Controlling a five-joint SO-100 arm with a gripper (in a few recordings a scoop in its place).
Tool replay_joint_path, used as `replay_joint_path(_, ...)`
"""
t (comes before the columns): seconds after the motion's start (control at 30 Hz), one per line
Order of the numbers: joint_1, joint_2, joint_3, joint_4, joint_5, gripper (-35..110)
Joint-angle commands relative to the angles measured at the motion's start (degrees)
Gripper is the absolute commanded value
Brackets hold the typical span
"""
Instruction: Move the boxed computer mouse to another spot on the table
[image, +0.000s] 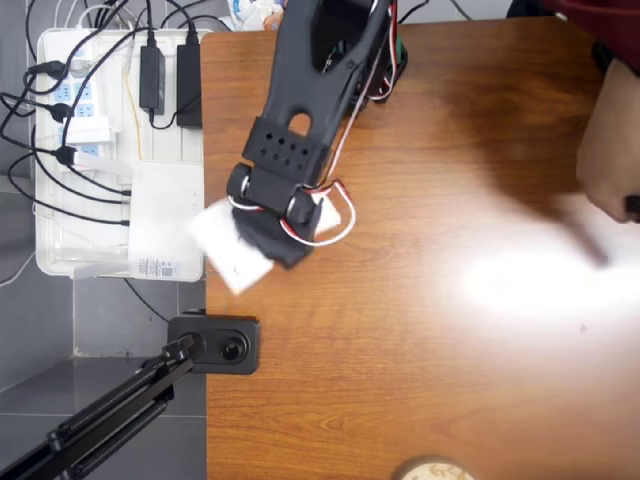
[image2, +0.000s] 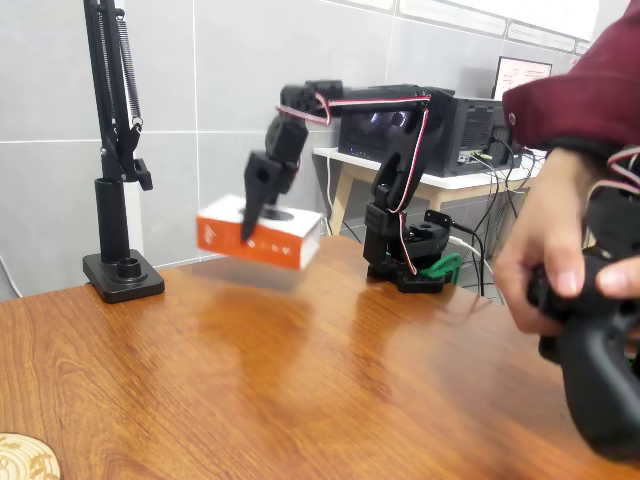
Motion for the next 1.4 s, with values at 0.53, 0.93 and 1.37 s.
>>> replay_joint_path(0.53,-1.41,-2.37,4.13,0.09,0.44,0)
replay_joint_path(0.93,-5.36,2.81,0.53,-0.44,3.08,94)
replay_joint_path(1.37,-7.56,13.71,0.26,-3.08,1.76,68)
